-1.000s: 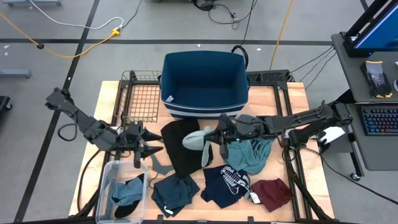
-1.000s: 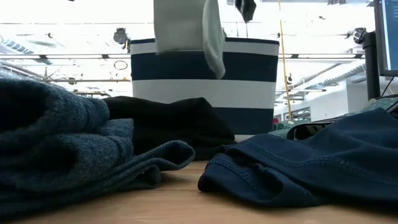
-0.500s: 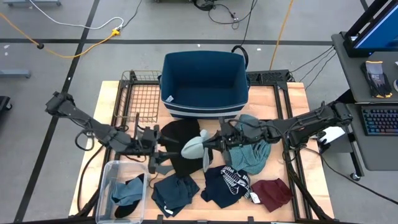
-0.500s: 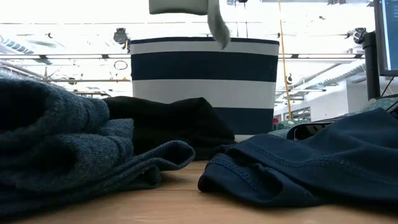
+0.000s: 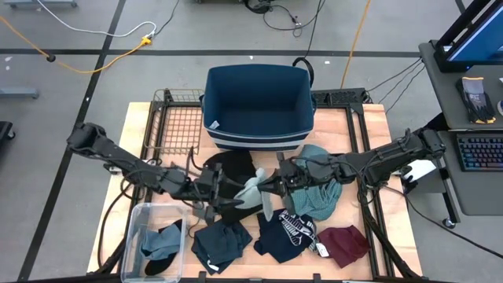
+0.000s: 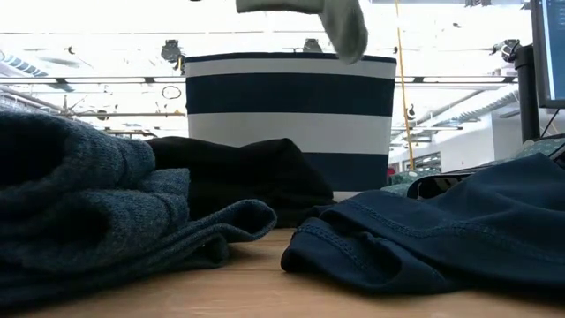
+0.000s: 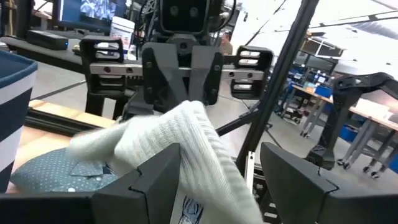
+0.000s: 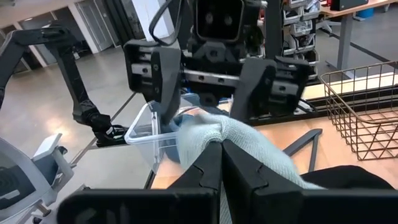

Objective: Pick & Place Cloths
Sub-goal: Put the gray sock into the transparent container

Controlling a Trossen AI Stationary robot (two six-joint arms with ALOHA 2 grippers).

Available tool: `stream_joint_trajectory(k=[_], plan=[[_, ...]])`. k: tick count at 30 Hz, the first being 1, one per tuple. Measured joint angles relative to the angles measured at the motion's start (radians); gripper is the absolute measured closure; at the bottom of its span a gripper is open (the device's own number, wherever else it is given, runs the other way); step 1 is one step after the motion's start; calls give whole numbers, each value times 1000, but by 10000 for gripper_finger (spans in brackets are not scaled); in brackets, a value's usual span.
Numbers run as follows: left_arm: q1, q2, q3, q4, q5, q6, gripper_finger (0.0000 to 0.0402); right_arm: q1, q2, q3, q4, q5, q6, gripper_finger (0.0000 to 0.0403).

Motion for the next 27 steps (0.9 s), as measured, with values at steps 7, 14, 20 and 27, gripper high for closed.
stream_joint_trajectory(k=[7,14,20,27], plan=[[48,63,0,78,23,-26,176,0,0,0,-1,-2,-10,403],[108,122,75,71,137,-19,176,0,0,0,-2,-4,-16,403],[148,172,141,-13,241,-18,176,0,0,0,-8,-8,-22,403],[180,244,204,-23,325,-28,176,0,-1,0,-6,-8,-30,403]])
